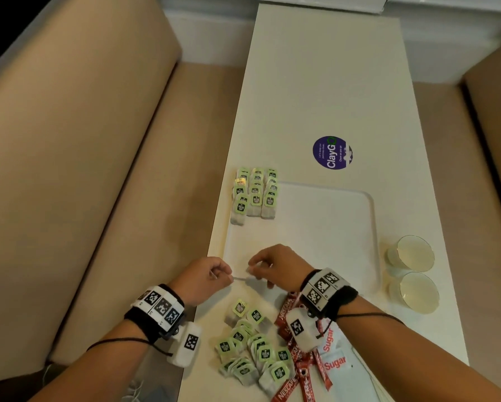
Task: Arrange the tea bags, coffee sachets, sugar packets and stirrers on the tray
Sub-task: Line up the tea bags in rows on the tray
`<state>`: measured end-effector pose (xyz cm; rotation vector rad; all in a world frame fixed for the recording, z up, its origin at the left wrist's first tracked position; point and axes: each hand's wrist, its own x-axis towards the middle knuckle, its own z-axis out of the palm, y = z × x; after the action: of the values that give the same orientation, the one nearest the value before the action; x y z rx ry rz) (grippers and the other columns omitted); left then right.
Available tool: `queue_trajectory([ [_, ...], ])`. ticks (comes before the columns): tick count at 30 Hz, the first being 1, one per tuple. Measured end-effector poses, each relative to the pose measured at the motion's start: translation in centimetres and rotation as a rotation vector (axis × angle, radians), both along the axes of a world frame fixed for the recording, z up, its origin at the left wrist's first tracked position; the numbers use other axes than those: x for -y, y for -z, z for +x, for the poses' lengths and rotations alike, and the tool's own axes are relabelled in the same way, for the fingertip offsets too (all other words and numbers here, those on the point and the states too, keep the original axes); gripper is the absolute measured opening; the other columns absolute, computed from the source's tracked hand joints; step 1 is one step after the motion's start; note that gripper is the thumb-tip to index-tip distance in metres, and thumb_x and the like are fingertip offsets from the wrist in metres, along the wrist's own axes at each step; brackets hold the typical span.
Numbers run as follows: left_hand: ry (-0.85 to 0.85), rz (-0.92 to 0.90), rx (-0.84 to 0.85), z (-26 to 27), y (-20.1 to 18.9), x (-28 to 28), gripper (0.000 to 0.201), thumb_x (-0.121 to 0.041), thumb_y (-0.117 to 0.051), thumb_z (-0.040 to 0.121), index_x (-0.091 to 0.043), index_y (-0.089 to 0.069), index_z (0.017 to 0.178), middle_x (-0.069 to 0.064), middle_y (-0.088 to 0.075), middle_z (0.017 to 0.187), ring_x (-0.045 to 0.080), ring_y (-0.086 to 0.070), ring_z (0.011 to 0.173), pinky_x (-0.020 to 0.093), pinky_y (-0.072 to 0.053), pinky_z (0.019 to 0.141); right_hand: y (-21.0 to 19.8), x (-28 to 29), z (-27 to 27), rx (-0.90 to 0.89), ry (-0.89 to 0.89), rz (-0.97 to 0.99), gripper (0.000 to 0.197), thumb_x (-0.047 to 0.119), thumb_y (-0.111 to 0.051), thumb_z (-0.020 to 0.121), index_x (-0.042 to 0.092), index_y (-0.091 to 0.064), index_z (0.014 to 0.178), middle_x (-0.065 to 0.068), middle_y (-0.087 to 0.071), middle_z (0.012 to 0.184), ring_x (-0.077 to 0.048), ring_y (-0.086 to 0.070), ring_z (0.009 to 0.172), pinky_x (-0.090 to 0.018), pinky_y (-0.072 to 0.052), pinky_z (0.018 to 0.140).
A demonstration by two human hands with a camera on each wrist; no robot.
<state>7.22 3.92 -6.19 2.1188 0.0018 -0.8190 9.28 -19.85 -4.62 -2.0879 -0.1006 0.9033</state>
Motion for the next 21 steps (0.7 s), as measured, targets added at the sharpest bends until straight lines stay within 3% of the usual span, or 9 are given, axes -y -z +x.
queue_trajectory([
  [2, 0.071, 0.049, -0.024, -0.9, 0.3, 0.1, 0.015, -0.029, -0.074, 0.089, -0.019, -0.072, 0.100, -0.008, -0.064, 0.084, -0.002, -0.052, 0.068, 0.007, -0.042, 0.065, -0.1, 0.3, -1.4, -0.022, -0.095, -0.019, 0.024, 0.038, -0.070, 0.094, 0.024, -0.074, 0.113, 0.003, -0.076, 0.082, -0.005, -0.064, 0.055, -0.018, -0.052, 0.058],
  [5, 0.171, 0.088, -0.066, -2.0, 0.6, 0.4, 0.022, -0.032, -0.077, 0.086, -0.017, -0.072, 0.102, -0.002, -0.072, 0.089, 0.000, -0.057, 0.074, 0.006, -0.042, 0.067, 0.0, 0.5, -3.2, -0.007, -0.254, -0.088, 0.030, 0.038, -0.071, 0.092, 0.028, -0.073, 0.120, 0.004, -0.076, 0.094, -0.007, -0.069, 0.077, -0.024, -0.055, 0.079],
  [7, 0.207, 0.118, -0.064, -2.5, 0.7, 0.5, 0.027, -0.035, -0.080, 0.083, -0.018, -0.072, 0.102, -0.004, -0.072, 0.086, 0.000, -0.060, 0.075, 0.006, -0.042, 0.066, 0.2, 0.4, -4.1, -0.018, -0.344, -0.136, 0.035, 0.037, -0.071, 0.092, 0.030, -0.070, 0.126, 0.003, -0.075, 0.100, -0.010, -0.067, 0.089, -0.025, -0.053, 0.087],
  [12, 0.292, 0.195, -0.063, -3.3, 0.4, 1.4, 0.038, -0.037, -0.083, 0.077, -0.022, -0.068, 0.109, -0.007, -0.071, 0.090, 0.005, -0.061, 0.077, 0.016, -0.045, 0.069, 0.4, 0.1, -5.8, 0.010, -0.443, -0.224, 0.044, 0.033, -0.072, 0.090, 0.032, -0.065, 0.133, 0.007, -0.069, 0.094, -0.009, -0.060, 0.087, -0.024, -0.047, 0.084],
  [16, 0.347, 0.257, -0.020, -3.8, 0.0, 2.1, 0.043, -0.031, -0.081, 0.079, -0.027, -0.060, 0.116, -0.008, -0.066, 0.091, 0.008, -0.059, 0.077, 0.021, -0.048, 0.071, 0.8, -0.4, -6.8, 0.100, -0.451, -0.308, 0.050, 0.035, -0.072, 0.088, 0.034, -0.059, 0.136, 0.003, -0.072, 0.113, -0.018, -0.066, 0.104, -0.031, -0.052, 0.088],
  [21, 0.367, 0.276, 0.011, -4.3, 0.3, 2.3, 0.038, -0.018, -0.074, 0.081, -0.023, -0.062, 0.116, -0.011, -0.060, 0.078, 0.006, -0.056, 0.068, 0.021, -0.047, 0.067, 1.0, -0.8, -7.4, 0.176, -0.480, -0.375, 0.041, 0.035, -0.067, 0.090, 0.029, -0.058, 0.130, -0.003, -0.069, 0.115, -0.026, -0.064, 0.107, -0.034, -0.051, 0.084],
])
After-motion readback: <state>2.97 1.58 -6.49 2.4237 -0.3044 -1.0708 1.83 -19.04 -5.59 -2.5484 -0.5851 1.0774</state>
